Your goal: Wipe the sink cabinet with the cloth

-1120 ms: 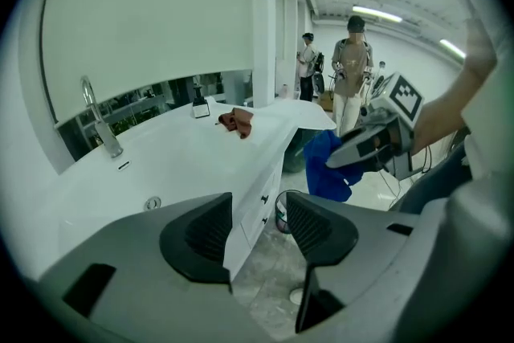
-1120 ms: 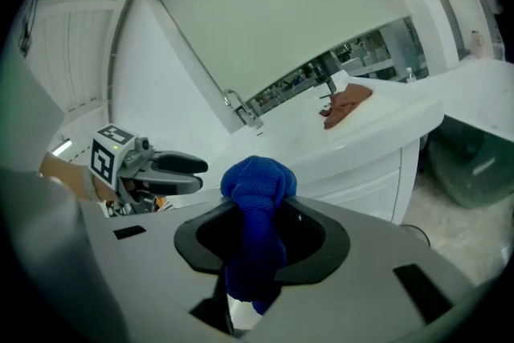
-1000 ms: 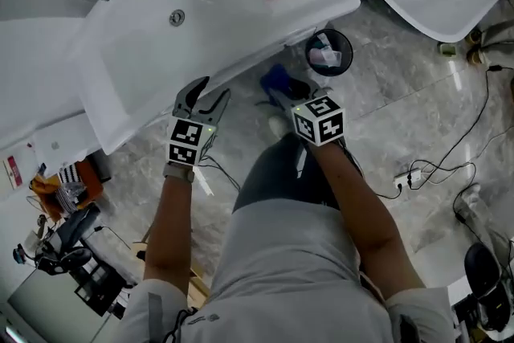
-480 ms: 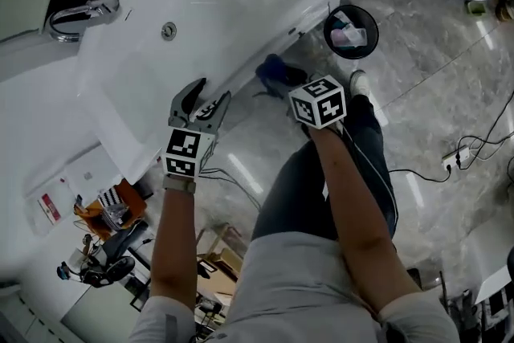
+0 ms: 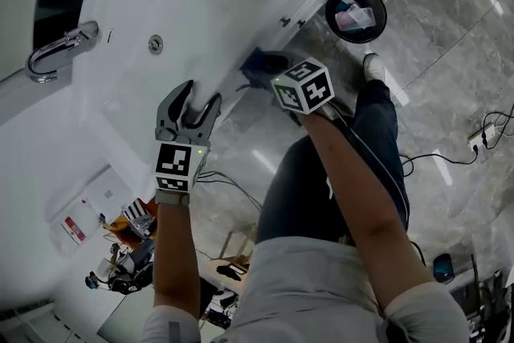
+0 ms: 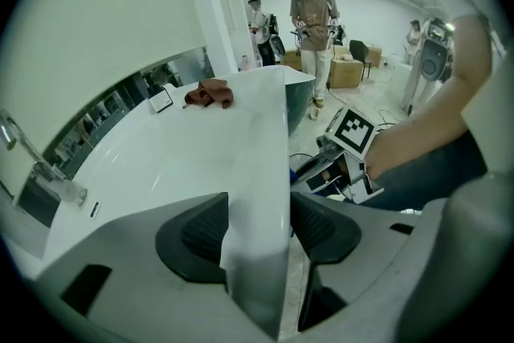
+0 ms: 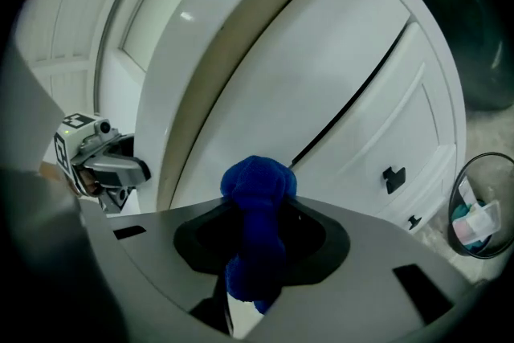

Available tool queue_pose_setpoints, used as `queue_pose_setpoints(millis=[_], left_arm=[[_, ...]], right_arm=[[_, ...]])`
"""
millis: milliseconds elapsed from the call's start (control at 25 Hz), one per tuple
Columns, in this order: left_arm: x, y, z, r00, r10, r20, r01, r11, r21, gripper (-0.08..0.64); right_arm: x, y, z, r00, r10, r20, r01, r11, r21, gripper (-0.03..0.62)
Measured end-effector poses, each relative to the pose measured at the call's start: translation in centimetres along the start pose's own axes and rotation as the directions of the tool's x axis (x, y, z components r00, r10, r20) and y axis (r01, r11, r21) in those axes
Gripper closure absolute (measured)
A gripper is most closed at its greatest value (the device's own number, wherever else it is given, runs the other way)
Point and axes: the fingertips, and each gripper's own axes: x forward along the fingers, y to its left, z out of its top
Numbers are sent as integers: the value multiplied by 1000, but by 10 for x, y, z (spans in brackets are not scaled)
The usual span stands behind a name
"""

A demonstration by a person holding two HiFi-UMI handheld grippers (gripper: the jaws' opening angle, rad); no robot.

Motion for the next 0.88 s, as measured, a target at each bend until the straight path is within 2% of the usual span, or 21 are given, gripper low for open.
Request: queue_pose_setpoints(millis=[280, 440, 600, 720, 880], left_arm=[[8, 2, 3, 1000, -22, 19, 22, 1000, -21, 310], [23, 2, 2, 998, -49, -37, 50, 999, 19, 270], [26, 1, 4, 996, -72, -49, 72, 997, 6, 261], [25, 1, 4, 996, -78, -51, 78, 997, -3, 259], [25, 0, 5, 995, -89, -53, 89, 996, -10, 258]], right_arm=[[15, -8, -1, 1000, 22, 2, -22, 1000, -2, 471], [18, -14, -8, 1000, 20, -20, -20, 1000, -3, 471], [27, -36, -31, 997, -39, -63, 39, 999, 3, 472], [35, -51, -46, 996, -59, -70, 62, 997, 41, 472], [42, -72, -60, 991, -91, -101, 96, 994, 50, 472]])
